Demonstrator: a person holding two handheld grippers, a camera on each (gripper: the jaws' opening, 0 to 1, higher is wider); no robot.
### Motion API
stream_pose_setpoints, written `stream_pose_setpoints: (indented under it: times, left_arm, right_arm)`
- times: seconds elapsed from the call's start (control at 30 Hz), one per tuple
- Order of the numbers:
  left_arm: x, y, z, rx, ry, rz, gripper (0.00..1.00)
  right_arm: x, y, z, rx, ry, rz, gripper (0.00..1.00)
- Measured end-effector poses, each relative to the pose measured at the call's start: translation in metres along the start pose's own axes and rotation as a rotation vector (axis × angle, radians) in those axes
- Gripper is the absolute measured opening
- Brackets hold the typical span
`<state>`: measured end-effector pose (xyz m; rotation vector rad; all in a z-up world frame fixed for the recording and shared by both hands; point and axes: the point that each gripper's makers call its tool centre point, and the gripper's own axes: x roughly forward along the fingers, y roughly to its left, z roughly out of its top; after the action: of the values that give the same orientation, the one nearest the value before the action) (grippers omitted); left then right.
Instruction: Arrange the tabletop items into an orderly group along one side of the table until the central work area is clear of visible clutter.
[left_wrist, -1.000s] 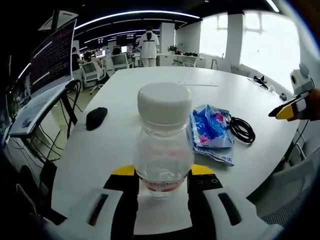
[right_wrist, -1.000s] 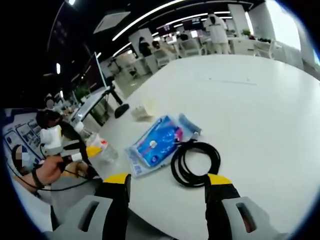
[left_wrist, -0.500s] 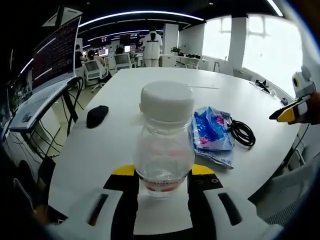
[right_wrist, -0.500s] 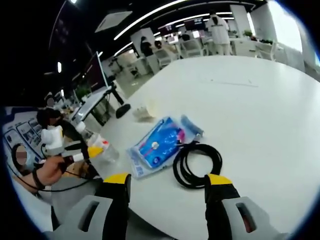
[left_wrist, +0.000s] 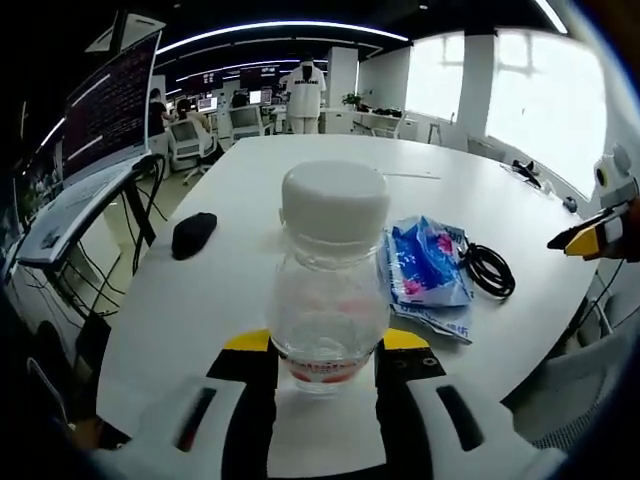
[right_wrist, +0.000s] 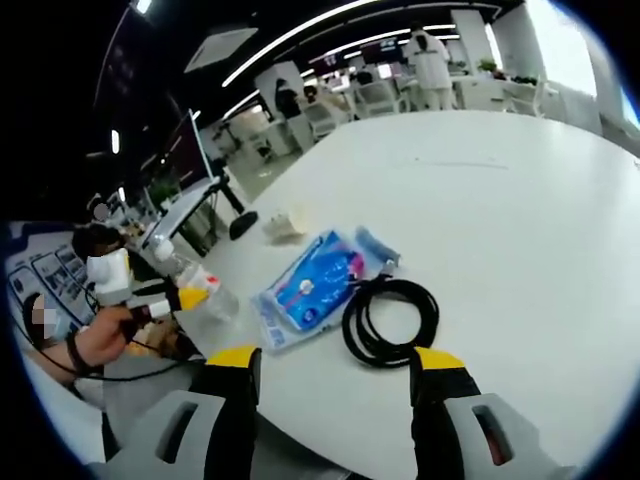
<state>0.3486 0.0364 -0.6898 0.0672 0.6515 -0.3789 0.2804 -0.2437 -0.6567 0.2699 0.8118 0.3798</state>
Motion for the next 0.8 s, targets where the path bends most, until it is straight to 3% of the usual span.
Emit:
stream_pose_setpoints:
  times: [0.8]
  left_arm:
    - [0.021, 0.027, 0.018, -0.041, 0.009, 0.019, 0.37]
  right_arm:
    - [-0.006, -0.012, -0.007, 0.053, -0.029, -0.029, 0.61]
